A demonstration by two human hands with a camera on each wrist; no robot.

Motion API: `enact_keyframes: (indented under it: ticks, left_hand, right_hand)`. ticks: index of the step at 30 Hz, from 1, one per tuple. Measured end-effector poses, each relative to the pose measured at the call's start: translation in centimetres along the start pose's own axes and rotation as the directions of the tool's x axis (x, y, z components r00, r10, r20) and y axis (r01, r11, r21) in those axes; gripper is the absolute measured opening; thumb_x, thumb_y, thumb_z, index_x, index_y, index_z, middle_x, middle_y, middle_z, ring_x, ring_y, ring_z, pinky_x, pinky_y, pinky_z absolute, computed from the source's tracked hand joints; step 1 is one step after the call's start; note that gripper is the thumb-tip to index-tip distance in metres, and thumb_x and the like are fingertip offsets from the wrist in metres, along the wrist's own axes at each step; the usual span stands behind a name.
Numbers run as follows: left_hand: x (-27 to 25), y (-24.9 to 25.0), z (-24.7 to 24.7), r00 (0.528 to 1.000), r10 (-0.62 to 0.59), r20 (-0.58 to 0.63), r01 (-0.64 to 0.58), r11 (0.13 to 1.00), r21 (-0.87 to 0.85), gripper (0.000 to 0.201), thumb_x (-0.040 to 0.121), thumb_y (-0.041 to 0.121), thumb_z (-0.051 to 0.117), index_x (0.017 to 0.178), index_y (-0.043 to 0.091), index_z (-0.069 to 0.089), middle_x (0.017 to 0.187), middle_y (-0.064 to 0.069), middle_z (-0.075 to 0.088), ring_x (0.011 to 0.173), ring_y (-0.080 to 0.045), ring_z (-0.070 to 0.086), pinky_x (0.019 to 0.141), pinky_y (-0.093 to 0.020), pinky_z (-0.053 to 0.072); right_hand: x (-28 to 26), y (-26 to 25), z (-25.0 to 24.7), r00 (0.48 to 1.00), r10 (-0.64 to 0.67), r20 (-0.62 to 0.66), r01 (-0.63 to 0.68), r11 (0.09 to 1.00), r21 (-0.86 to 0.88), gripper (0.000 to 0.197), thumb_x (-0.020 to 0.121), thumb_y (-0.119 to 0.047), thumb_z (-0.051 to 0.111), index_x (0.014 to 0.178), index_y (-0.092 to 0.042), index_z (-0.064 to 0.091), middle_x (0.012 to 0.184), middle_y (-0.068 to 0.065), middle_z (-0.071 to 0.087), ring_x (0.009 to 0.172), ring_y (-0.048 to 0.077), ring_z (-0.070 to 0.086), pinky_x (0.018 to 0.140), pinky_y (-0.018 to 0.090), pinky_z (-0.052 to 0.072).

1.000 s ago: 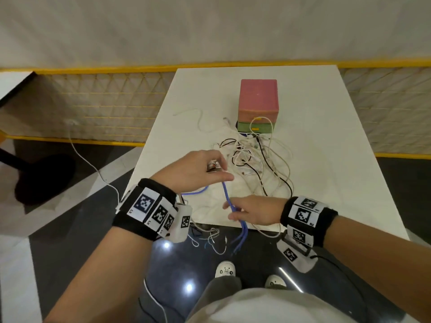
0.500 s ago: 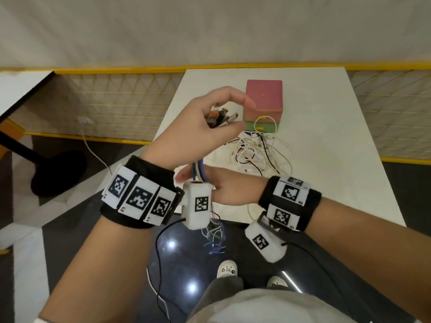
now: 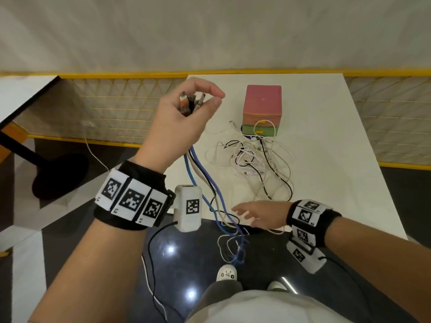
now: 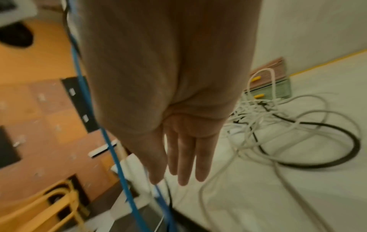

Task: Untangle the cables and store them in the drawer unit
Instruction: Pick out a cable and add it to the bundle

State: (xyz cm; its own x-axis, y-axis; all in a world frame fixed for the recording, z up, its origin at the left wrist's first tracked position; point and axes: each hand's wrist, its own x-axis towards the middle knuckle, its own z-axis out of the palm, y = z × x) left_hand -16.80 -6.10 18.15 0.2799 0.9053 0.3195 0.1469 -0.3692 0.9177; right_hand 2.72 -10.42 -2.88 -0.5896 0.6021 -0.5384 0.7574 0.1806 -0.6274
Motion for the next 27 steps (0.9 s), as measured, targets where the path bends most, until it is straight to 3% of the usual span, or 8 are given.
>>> enact_keyframes:
  ticks: [2,4,7,14,16,20,22,27]
  left_hand:
    - [0.2,-1.5,0.6,0.999,-0.035,0.027,0.034,0.998,0.049,0.008,0.096,0.017,0.061,0.09,0.022,0.064,0.051,0.017,0.046,0.045,-0.008,0.03,0.045,-0.021,0.025]
    - [0.3,-3.2,1.4,0.997,-0.072,0.032,0.068,0.994,0.091,0.006,0.095,0.021,0.063,0.089,0.02,0.065,0.051,0.018,0.048,0.045,-0.004,0.033,0.046,-0.019,0.027]
    - [0.4,-5.3,2.6,0.988,-0.153,0.014,0.151,0.984,0.091,0.009,0.094,0.023,0.064,0.09,0.015,0.065,0.047,0.018,0.046,0.043,0.0,0.034,0.045,-0.015,0.029]
    - [1.3,-8.6,3.9,0.967,-0.254,-0.029,0.255,0.965,0.063,0.012,0.093,0.024,0.066,0.083,0.018,0.063,0.043,0.018,0.045,0.04,-0.001,0.034,0.043,-0.013,0.028]
    - [1.7,-9.2,3.9,0.966,-0.257,-0.031,0.258,0.965,0.055,0.012,0.093,0.024,0.066,0.083,0.018,0.063,0.043,0.017,0.043,0.04,-0.001,0.033,0.042,-0.013,0.027]
    - [2.5,-10.1,3.7,0.966,-0.257,-0.016,0.258,0.965,0.045,0.012,0.093,0.025,0.066,0.082,0.02,0.063,0.043,0.016,0.042,0.041,-0.003,0.03,0.043,-0.015,0.027]
    - [3.0,-10.6,3.6,0.964,-0.264,-0.019,0.265,0.963,0.055,0.012,0.092,0.027,0.066,0.082,0.02,0.064,0.045,0.017,0.043,0.043,-0.003,0.032,0.044,-0.015,0.029]
    - [4.0,-11.7,3.9,0.956,-0.291,-0.023,0.292,0.955,0.05,0.013,0.091,0.028,0.067,0.082,0.019,0.065,0.046,0.015,0.04,0.044,-0.004,0.03,0.044,-0.017,0.027]
  right_hand:
    - [-0.3,0.2,-2.4,0.982,-0.004,-0.187,0.006,1.0,0.008,0.034,0.091,-0.01,0.053,0.124,-0.02,0.053,0.107,-0.006,0.061,0.098,0.014,0.062,0.085,0.024,0.048]
    - [-0.7,0.6,-4.7,0.918,0.012,-0.396,0.003,0.999,0.036,0.018,0.089,-0.01,0.053,0.102,-0.019,0.063,0.087,-0.01,0.06,0.08,0.013,0.062,0.075,0.024,0.049]
    - [-0.9,2.0,-6.7,0.797,0.114,-0.593,-0.055,0.992,0.116,0.015,0.088,-0.006,0.054,0.09,-0.016,0.064,0.08,-0.008,0.06,0.069,0.011,0.059,0.067,0.021,0.045]
    - [0.2,5.7,-4.9,0.781,0.299,-0.549,-0.309,0.948,0.077,0.01,0.086,-0.014,0.056,0.085,-0.016,0.065,0.09,0.0,0.061,0.086,0.019,0.059,0.075,0.025,0.045]
    - [0.8,6.3,-4.4,0.712,0.336,-0.617,-0.334,0.934,0.124,0.011,0.086,-0.012,0.055,0.089,-0.011,0.065,0.095,0.005,0.059,0.082,0.021,0.057,0.072,0.026,0.043]
    - [1.4,7.2,-4.8,0.486,0.349,-0.801,-0.278,0.931,0.237,0.01,0.084,-0.005,0.056,0.093,-0.007,0.06,0.094,0.006,0.047,0.071,0.028,0.055,0.066,0.03,0.045]
    - [1.6,7.8,-5.9,0.408,0.367,-0.836,-0.245,0.926,0.286,0.013,0.083,-0.001,0.055,0.094,-0.005,0.06,0.096,0.01,0.048,0.07,0.027,0.053,0.067,0.031,0.045]
    - [2.8,9.4,-8.7,0.383,0.419,-0.823,-0.232,0.906,0.353,0.02,0.083,0.005,0.047,0.088,-0.005,0.064,0.096,0.015,0.055,0.075,0.027,0.054,0.073,0.03,0.044]
